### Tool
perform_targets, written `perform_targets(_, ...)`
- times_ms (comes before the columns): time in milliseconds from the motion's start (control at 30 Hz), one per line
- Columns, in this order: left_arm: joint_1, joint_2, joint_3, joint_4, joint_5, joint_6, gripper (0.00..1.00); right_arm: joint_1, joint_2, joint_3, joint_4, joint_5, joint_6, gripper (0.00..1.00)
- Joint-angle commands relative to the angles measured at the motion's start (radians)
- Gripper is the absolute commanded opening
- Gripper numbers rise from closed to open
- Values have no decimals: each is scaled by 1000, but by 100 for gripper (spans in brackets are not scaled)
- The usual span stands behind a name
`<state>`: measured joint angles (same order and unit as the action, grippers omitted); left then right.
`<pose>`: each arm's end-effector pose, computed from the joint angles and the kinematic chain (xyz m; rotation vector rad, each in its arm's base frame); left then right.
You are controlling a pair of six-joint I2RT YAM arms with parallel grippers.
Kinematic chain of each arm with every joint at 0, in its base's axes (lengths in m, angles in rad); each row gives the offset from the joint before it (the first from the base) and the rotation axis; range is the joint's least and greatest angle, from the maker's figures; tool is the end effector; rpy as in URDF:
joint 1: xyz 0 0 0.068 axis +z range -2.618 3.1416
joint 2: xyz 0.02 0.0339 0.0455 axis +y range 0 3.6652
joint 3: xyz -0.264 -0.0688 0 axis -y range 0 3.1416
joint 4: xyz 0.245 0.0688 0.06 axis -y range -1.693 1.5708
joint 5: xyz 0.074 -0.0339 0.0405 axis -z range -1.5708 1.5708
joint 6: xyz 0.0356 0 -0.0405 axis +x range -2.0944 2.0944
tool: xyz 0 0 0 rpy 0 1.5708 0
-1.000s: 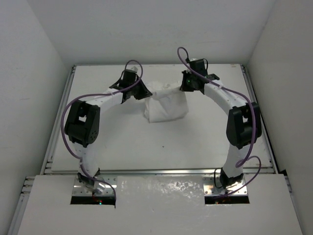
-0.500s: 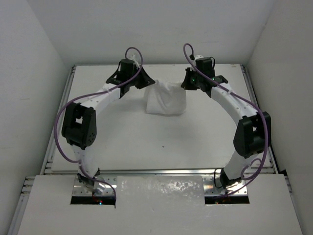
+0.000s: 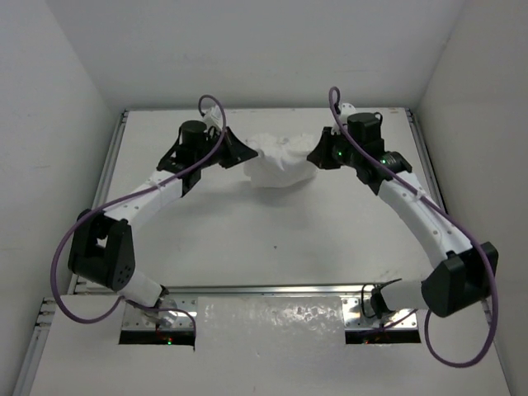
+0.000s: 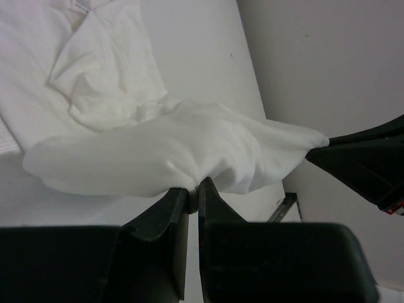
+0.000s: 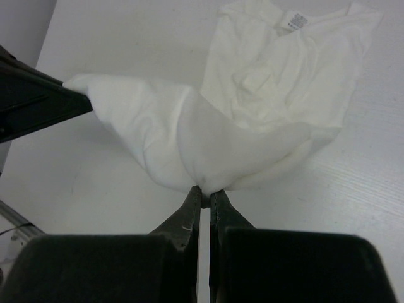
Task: Fold and stack the t-shirts
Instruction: Fold the long partially folded tshirt into a neat square
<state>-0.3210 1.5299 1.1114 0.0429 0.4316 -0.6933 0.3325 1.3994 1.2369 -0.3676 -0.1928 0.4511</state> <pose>0.3335 -0.1266 0.2935 -0.0788 2.0693 -1.0695 0.3007 0.1110 0.3381 0.0085 2.1625 0.6654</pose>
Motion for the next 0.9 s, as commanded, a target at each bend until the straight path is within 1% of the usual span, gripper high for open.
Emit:
perform_targets(0, 2, -42, -82, 129, 94, -15, 6, 11, -77, -91, 30, -33, 27, 0)
perform_targets(167, -1, -85, -183, 198, 151, -26, 3, 16, -183, -227, 71, -31, 58, 0)
perform_targets(300, -4, -148, -271, 204, 151, -12, 0, 20, -255, -338, 94, -28, 98, 0)
perform_targets(400, -4, -171, -308, 195, 144, -3, 0, 20, -270, -379, 107, -14, 109, 0)
perform_targets(500, -3, -146, -282, 184, 136, 2, 1, 19, -223, -372, 121, -4, 120, 0)
perform_targets(600, 2, -96, -214, 183, 125, 0, 0, 19, -140, -311, 128, 44, 104, 0)
perform_targets(700, 13, 16, -110, 172, 147, 5, 0, 7, -39, -187, 101, 88, 66, 0)
perform_targets(733, 19, 42, -82, 173, 151, 3, 0, 2, -5, -103, 87, 95, 46, 0)
perform_targets(767, 23, 70, -27, 175, 156, 2, 1, -7, 60, -56, 75, 104, 37, 0)
perform_targets(833, 36, 163, 30, 178, 190, -6, 1, -26, 123, 49, 44, 105, 25, 0)
perform_targets(867, 39, 194, 89, 172, 197, -8, 1, -30, 154, 80, 32, 102, 21, 0)
